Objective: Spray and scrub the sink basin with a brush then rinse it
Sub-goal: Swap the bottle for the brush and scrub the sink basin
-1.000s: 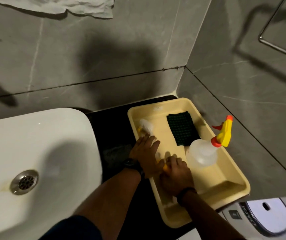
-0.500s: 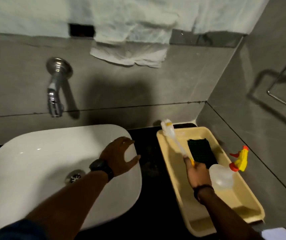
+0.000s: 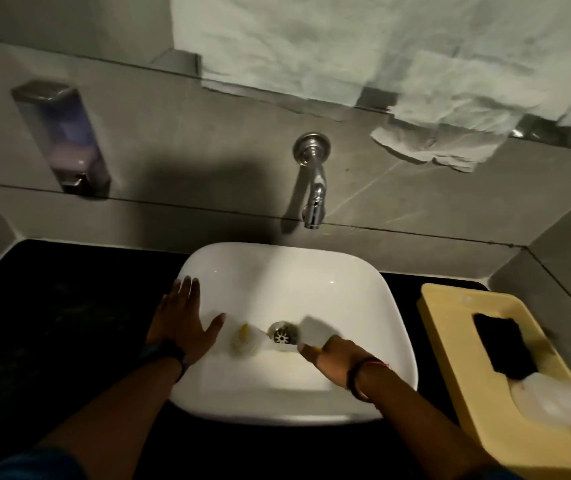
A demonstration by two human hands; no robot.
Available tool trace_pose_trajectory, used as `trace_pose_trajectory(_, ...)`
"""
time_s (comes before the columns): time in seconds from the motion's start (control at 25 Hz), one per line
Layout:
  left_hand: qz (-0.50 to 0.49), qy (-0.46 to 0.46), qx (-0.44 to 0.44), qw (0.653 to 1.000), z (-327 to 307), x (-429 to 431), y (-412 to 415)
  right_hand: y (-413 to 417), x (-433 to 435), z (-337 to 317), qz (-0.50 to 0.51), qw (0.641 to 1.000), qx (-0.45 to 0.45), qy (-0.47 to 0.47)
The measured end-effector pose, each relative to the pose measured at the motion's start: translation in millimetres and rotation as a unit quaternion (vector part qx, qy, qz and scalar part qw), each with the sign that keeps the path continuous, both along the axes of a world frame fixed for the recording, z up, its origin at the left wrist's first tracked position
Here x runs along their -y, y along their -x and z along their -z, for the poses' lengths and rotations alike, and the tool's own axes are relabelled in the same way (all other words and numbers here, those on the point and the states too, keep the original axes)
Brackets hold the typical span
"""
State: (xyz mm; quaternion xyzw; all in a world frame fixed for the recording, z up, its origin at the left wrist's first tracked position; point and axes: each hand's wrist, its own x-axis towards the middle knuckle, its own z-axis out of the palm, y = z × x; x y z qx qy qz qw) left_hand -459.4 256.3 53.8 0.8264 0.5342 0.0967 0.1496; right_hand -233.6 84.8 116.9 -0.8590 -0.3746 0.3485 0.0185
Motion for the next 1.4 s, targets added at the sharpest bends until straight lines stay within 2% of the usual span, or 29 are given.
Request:
trace_pose_trajectory(0.08,0.007,0.009,0.043,0.999,0.7,-0.5,2.6,20.0,-9.4,7.5,-0.010,1.000,-0.016,-0.005)
trace_pose_trajectory(0.16,0.013,-0.004,0.061,0.998,2.5,-0.7,5.3,27.0,-19.9,12.9,-0.014,0.999,0.009,-0.043)
trace_pose_trajectory(0.24,0.020,-0.002,0.077,0.997,1.8,-1.2,5.5,13.1,-24.4,16.1,0.044,0.996,0.046,-0.066)
trace_pose_trajectory(0.32,0.027,-0.005,0.082,0.996,0.8,-0.9,5.5,-17.1,-15.0,12.2,0.127,0.987,0.085,-0.048)
trace_pose_trajectory(0.4,0.032,-0.011,0.081,0.996,-0.2,-0.4,6.0,-46.4,5.3,4.6,0.167,0.979,0.109,-0.041)
trace_pose_trajectory(0.48,0.038,-0.013,0.077,0.996,0.1,-0.8,6.4,-54.5,29.8,0.2,0.145,0.987,0.072,-0.024)
trace_pose_trajectory(0.6,0.051,-0.013,0.041,0.998,-1.4,-2.3,6.8,-24.3,49.5,1.5,-0.013,0.998,-0.001,0.062)
trace_pose_trajectory(0.68,0.077,-0.046,-0.021,0.996,-1.1,-1.6,7.1,-8.2,47.0,12.5,-0.057,0.997,0.025,0.040)
trace_pose_trajectory(0.8,0.098,-0.067,-0.031,0.992,-0.7,1.0,7.1,-11.0,19.7,14.6,0.063,0.991,0.120,-0.016)
trace_pose_trajectory(0.88,0.094,-0.056,-0.006,0.994,-1.5,-0.2,7.4,-7.8,3.3,19.0,0.107,0.989,0.099,-0.038)
trace_pose_trajectory(1.0,0.088,-0.045,0.025,0.995,-2.2,-0.2,7.7,22.5,-16.3,27.6,0.011,0.996,0.008,-0.088)
trace_pose_trajectory(1.04,0.086,-0.044,0.037,0.995,-2.1,0.1,7.9,29.1,-18.7,35.3,-0.033,0.995,0.001,-0.097)
trace_pose_trajectory(1.08,0.086,-0.044,0.044,0.994,-2.2,0.1,7.6,28.4,-18.6,38.1,-0.035,0.994,0.010,-0.102)
trace_pose_trajectory(1.2,0.086,-0.040,0.049,0.994,-2.6,0.4,7.3,-13.1,-0.7,26.8,0.105,0.986,0.105,-0.070)
trace_pose_trajectory(1.28,0.080,-0.037,0.052,0.995,-3.5,0.5,6.9,-53.0,28.3,15.2,0.170,0.975,0.136,-0.046)
trace_pose_trajectory(1.4,0.075,-0.045,0.050,0.995,-3.8,0.2,6.0,-56.1,58.7,-4.0,0.121,0.991,0.048,-0.011)
